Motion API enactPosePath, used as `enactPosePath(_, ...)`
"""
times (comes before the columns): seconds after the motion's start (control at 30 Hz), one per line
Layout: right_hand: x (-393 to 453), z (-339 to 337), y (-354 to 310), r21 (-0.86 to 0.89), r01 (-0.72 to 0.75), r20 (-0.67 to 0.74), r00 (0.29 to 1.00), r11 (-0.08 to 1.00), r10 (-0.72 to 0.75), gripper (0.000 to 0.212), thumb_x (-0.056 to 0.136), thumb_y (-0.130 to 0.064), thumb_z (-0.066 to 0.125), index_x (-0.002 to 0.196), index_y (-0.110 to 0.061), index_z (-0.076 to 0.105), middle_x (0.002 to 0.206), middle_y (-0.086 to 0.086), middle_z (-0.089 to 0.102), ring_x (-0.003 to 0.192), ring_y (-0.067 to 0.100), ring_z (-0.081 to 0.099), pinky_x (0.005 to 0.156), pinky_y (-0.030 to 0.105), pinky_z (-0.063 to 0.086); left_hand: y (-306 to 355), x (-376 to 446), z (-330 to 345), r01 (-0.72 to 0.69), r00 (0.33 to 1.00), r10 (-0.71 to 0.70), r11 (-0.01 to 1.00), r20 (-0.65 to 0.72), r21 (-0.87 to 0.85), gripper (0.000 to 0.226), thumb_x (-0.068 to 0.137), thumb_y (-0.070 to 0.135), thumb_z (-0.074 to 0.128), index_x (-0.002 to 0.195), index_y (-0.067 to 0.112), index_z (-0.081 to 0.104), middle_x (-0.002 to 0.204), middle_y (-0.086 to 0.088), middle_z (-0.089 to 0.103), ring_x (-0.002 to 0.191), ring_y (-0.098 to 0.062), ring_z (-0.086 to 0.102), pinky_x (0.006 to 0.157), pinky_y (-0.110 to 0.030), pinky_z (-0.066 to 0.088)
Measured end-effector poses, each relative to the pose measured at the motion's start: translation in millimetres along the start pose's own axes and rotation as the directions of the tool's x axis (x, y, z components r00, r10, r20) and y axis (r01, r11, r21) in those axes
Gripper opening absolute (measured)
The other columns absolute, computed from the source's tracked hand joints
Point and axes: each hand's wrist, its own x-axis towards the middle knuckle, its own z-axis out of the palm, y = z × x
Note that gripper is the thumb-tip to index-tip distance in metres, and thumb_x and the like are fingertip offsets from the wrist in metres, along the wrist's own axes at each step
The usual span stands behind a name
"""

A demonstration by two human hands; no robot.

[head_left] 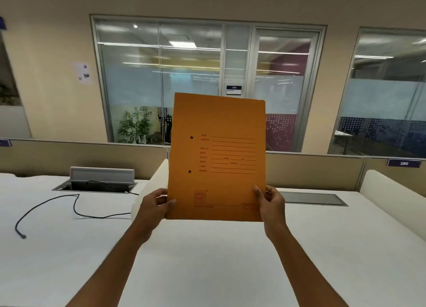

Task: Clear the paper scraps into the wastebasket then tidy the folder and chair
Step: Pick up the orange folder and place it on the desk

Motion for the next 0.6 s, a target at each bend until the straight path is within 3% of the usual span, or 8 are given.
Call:
enactPosePath(0.13, 22.6, 9.9, 22.4, -0.023, -0.004, -0.004, 1.000, 1.000, 0.004, 0.039, 0.093, -0.037, 0.056, 0.124, -0.015, 0.052, 0.118, 0.005, 0.060, 0.103, 0.025, 0.058, 0.088, 0.044, 0.051, -13.7, 23.0, 5.8, 0.026, 0.999, -0.027, 0.999, 0.027, 0.044, 0.039, 0.091, 0.021, 0.063, 0.127, 0.014, 0.052, 0.120, -0.010, 0.065, 0.108, -0.033, 0.064, 0.089, -0.046, 0.055)
enactPosePath(0.33, 75.3, 38.5, 75.2, -0.045, -0.072, 0.016, 0.997, 0.996, 0.073, 0.038, 0.093, -0.036, 0.056, 0.125, -0.015, 0.053, 0.116, 0.002, 0.059, 0.102, 0.026, 0.058, 0.087, 0.044, 0.051, -53.6, 80.3, 8.7, 0.107, 0.994, -0.109, 0.988, 0.017, 0.110, 0.044, 0.089, 0.021, 0.065, 0.130, 0.010, 0.054, 0.120, -0.010, 0.067, 0.107, -0.032, 0.065, 0.090, -0.047, 0.055)
enactPosePath(0.5, 140.5, 76.9, 131.4, -0.079, -0.170, 0.026, 0.985, 0.982, 0.173, 0.037, 0.093, -0.038, 0.055, 0.122, -0.015, 0.055, 0.117, 0.005, 0.062, 0.101, 0.028, 0.061, 0.086, 0.044, 0.052, -92.2, 149.8, 14.3, 0.171, 0.985, -0.173, 0.976, 0.003, 0.138, 0.041, 0.089, 0.021, 0.064, 0.128, 0.009, 0.056, 0.118, -0.011, 0.068, 0.104, -0.030, 0.067, 0.090, -0.044, 0.056)
enactPosePath(0.6, 179.9, 101.6, 166.4, -0.108, -0.233, 0.047, 0.970, 0.966, 0.239, 0.035, 0.094, -0.038, 0.054, 0.120, -0.015, 0.056, 0.116, 0.005, 0.062, 0.099, 0.028, 0.061, 0.085, 0.043, 0.051, -118.6, 189.9, 19.3, 0.230, 0.973, -0.230, 0.959, -0.019, 0.169, 0.028, 0.089, 0.018, 0.065, 0.115, 0.013, 0.060, 0.113, -0.011, 0.069, 0.097, -0.025, 0.069, 0.079, -0.036, 0.058)
